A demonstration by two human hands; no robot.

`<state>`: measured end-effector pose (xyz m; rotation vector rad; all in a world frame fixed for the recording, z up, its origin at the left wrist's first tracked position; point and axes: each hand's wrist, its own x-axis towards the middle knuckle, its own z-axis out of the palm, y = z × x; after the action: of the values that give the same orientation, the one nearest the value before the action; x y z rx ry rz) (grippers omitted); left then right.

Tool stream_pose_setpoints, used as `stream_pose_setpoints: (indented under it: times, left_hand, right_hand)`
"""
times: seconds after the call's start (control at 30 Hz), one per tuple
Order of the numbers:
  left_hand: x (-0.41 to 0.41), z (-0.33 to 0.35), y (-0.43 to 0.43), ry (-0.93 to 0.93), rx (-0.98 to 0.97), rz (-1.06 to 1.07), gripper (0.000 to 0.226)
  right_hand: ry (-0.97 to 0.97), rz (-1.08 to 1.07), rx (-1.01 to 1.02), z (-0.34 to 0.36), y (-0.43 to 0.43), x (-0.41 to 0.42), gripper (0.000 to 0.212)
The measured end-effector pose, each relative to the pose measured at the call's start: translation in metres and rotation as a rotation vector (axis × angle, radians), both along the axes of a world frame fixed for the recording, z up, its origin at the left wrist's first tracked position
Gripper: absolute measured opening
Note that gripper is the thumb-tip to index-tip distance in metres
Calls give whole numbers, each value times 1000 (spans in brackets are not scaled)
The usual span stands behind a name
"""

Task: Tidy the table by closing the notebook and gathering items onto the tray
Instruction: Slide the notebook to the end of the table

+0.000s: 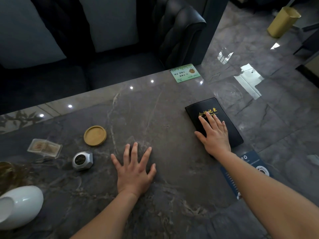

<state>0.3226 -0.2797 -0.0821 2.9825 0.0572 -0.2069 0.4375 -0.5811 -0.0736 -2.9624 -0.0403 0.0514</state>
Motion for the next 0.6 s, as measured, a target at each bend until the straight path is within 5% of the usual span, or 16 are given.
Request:
stream_pose_setpoints:
  times: [0.47, 0.6]
  left_hand:
    - [7, 20, 8, 171, -67, -30, 65]
    - [-12, 41, 29, 91, -103, -23, 67]
  right_hand:
    - [42, 15, 60, 36, 38, -29, 65]
    - [52, 78, 108, 51, 73, -54, 63]
